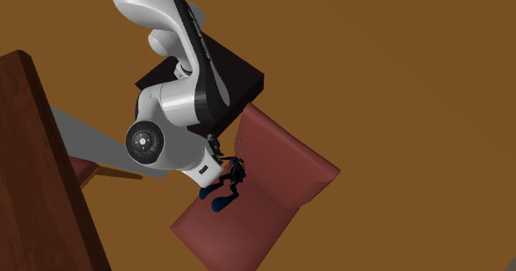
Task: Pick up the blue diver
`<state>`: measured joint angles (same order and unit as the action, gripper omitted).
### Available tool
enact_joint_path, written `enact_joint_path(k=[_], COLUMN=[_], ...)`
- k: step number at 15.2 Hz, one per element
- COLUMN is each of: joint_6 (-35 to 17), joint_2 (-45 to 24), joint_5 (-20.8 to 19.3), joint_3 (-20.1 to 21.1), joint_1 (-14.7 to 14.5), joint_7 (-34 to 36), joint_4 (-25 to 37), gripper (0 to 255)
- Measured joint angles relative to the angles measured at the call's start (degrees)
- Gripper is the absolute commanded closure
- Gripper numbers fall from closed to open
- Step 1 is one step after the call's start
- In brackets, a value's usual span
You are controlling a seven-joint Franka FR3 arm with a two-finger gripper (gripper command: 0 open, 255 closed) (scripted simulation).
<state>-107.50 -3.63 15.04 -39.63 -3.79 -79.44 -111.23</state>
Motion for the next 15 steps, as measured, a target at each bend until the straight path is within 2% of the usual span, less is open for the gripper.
enact_joint_path(k=[7,15], joint_6=[0.37,5.53], joint_2=[-0.06,1.45], joint_5=[-0.02,-1.34], joint_3=[-0.02,-0.02], joint_1=[0.03,-0.13], joint_7=[0.04,1.92], joint_4=[0.38,4.68], gripper=[255,255])
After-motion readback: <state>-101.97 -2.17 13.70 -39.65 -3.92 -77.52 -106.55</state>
